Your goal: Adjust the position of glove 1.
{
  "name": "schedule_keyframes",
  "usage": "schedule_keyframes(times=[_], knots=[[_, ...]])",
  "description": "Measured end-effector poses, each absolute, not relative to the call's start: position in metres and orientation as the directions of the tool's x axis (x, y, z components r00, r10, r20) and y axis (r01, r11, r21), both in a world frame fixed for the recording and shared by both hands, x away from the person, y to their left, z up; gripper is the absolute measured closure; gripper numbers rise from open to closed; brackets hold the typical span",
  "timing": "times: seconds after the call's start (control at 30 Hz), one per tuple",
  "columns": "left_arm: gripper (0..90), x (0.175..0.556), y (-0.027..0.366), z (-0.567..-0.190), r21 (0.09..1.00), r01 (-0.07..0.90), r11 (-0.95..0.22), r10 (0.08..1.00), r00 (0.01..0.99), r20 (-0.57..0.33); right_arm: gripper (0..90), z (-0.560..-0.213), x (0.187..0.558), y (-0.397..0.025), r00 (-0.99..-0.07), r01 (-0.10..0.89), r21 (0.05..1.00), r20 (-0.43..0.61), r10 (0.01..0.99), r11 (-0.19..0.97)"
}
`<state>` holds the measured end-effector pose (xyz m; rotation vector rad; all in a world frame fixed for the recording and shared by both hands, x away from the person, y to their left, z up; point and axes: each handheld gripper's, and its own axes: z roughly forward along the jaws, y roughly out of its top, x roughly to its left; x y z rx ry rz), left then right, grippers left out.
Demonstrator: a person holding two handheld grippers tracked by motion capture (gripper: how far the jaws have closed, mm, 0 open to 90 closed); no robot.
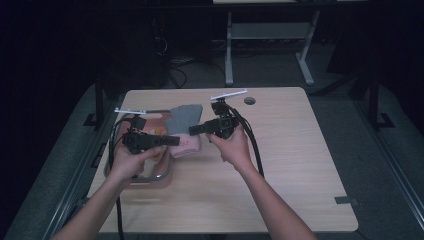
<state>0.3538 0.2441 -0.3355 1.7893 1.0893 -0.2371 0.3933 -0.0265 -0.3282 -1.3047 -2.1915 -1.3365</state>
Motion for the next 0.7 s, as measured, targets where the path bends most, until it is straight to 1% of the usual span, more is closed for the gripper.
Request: schedule_keyframes(times=[0.3, 0.7], knots=[[69.8, 0.353, 0.259, -0.331, 0.649, 0.755, -0.095, 0.573, 0.574, -0.584, 72.6, -0.323, 0.398, -0.009, -0.589, 0.782, 0.593, 0.602, 0.539, 0.193], [70.2, 0.352, 0.281, -0.331, 0.653, 0.753, -0.083, 0.588, 0.566, -0.578, 71.8, -0.326, 0.402, 0.010, -0.594, 0.784, 0.588, 0.620, 0.513, 0.198]])
